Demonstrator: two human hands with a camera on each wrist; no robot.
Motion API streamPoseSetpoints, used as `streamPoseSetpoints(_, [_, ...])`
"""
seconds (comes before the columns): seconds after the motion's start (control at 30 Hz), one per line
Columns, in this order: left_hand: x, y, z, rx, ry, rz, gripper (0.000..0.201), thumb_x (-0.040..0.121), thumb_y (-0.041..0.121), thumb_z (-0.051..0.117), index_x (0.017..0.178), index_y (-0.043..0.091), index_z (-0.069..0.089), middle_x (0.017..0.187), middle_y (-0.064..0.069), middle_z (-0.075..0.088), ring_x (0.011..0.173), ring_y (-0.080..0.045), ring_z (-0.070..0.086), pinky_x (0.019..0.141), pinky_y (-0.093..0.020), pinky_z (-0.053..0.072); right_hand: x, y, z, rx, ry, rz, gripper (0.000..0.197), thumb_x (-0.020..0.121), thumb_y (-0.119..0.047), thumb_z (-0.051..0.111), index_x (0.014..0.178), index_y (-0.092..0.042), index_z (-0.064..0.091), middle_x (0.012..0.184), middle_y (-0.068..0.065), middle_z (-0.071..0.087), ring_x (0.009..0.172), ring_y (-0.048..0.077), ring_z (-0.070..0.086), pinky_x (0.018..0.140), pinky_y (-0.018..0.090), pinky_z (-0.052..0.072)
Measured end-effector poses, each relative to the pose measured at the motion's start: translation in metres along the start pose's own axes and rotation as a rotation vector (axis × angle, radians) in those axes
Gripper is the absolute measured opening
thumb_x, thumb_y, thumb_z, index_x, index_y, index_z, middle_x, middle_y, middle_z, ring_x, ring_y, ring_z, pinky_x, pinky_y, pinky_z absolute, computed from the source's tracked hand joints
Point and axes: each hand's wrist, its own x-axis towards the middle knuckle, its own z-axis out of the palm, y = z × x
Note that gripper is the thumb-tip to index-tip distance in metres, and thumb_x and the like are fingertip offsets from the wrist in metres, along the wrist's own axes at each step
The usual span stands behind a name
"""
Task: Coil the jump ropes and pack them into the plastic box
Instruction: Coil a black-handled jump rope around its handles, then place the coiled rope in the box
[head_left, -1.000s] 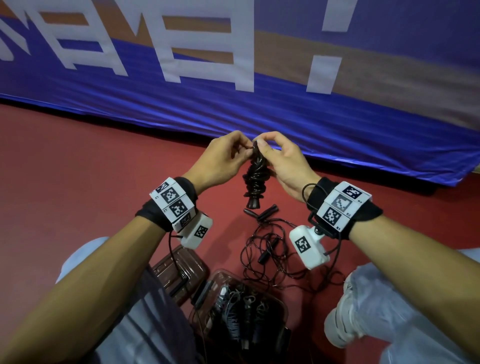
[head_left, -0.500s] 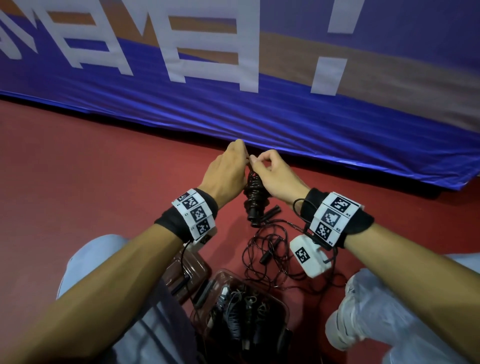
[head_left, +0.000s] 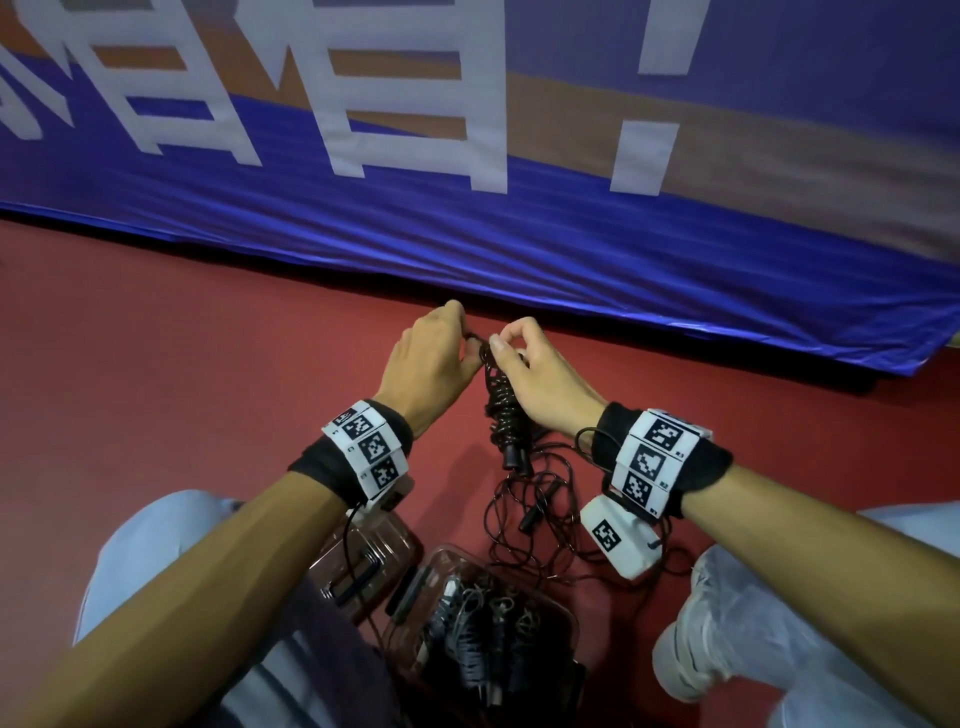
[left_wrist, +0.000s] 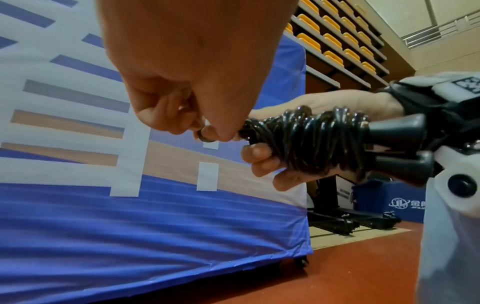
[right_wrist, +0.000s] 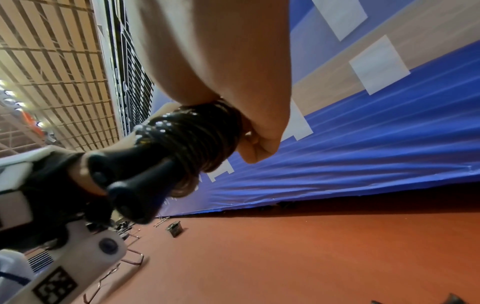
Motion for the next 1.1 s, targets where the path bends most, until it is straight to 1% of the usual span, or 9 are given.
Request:
streamPoseSetpoints(0.17, [0.007,-0.018,-0.018,-0.155,-0.252,0.124,0.007,0.087,0.021,0.066,0.086,0.016,0.061,0.074,0.009,0.063,0.064,-0.009,0.057,0.063,-0.031,0.048,0.002,0.016,0.001,0.342,-0.124,0.099,0.016,0.11,-0.031,0.044,0.111,-0.016,0.05,0.075,0.001,0.055,0.056,0.007,0.049,0.048,0.018,0.041])
streamPoseSetpoints(0.3, [0.001,-0.027,-0.02,-0.49,-0.612,-0.272,0.008,0.089,0.012,0.066,0.085,0.007,0.071,0.064,0.002,0.062,0.05,-0.008,0.051,0.046,-0.022,0.037,-0.001,0.036,0.009,0.445,-0.239,0.288,0.026,0.109,-0.037,0.043,0.12,-0.017,0.056,0.082,0.007,0.066,0.066,0.017,0.056,0.058,0.028,0.048])
streamPoseSetpoints(0.43, [-0.017,-0.037,0.0,-0.735,-0.766,-0.599,0.008,0.09,0.004,0.059,0.088,0.0,0.065,0.065,-0.004,0.054,0.05,-0.013,0.045,0.041,-0.02,0.026,-0.013,0.058,0.031,0.365,-0.264,0.369,0.061,0.09,-0.072,0.054,0.126,-0.024,0.057,0.102,0.001,0.072,0.087,0.017,0.066,0.086,0.035,0.056])
streamPoseSetpoints(0.5, [-0.029,-0.05,0.014,-0.704,-0.823,-0.671,0.009,0.092,0.003,0.058,0.091,-0.001,0.066,0.066,-0.004,0.054,0.05,-0.013,0.045,0.039,-0.021,0.028,-0.026,0.077,0.047,0.173,-0.343,0.324,0.056,0.088,-0.062,0.069,0.127,-0.026,0.05,0.101,-0.01,0.069,0.091,0.012,0.065,0.09,0.024,0.053])
streamPoseSetpoints(0.6, [-0.063,-0.066,0.044,-0.507,-0.905,-0.655,0.008,0.092,0.006,0.062,0.09,0.0,0.067,0.069,-0.007,0.055,0.054,-0.015,0.046,0.042,-0.024,0.035,-0.046,0.11,0.079,-0.019,-0.414,0.319,0.039,0.097,-0.035,0.069,0.119,-0.017,0.042,0.083,-0.013,0.058,0.07,0.002,0.055,0.062,0.01,0.045])
streamPoseSetpoints(0.73, [-0.117,-0.07,0.09,-0.214,-0.927,-0.572,0.021,0.093,0.012,0.061,0.093,-0.007,0.07,0.073,-0.01,0.064,0.06,-0.022,0.056,0.045,-0.025,0.043,-0.073,0.168,0.13,-0.137,-0.47,0.407,0.035,0.097,-0.031,0.068,0.115,-0.018,0.041,0.104,0.003,0.067,0.086,0.018,0.063,0.082,0.041,0.055])
streamPoseSetpoints(0.9, [-0.158,-0.061,0.126,-0.042,-0.965,-0.446,0.025,0.091,0.017,0.06,0.074,-0.001,0.068,0.065,-0.009,0.061,0.063,-0.023,0.061,0.048,-0.027,0.042,-0.1,0.227,0.185,-0.055,-0.373,0.591,0.039,0.094,-0.033,0.07,0.12,-0.016,0.047,0.123,0.01,0.059,0.124,0.033,0.058,0.103,0.041,0.048])
streamPoseSetpoints(1.0, [-0.183,-0.057,0.152,0.022,-1.046,-0.436,0.028,0.094,0.019,0.058,0.095,-0.005,0.072,0.091,-0.02,0.072,0.089,-0.033,0.069,0.073,-0.036,0.052,-0.123,0.29,0.224,-0.205,-0.329,0.653,0.064,0.074,-0.064,0.068,0.122,-0.034,0.039,0.125,0.005,0.064,0.117,0.029,0.062,0.102,0.044,0.049])
streamPoseSetpoints(1.1, [-0.2,-0.05,0.168,0.021,-1.143,-0.392,0.031,0.096,0.019,0.05,0.115,0.004,0.07,0.11,-0.013,0.072,0.104,-0.03,0.068,0.087,-0.036,0.053,-0.147,0.308,0.235,-0.208,-0.267,0.718,0.06,0.085,-0.045,0.071,0.131,-0.018,0.045,0.125,0.009,0.066,0.116,0.033,0.064,0.097,0.039,0.05])
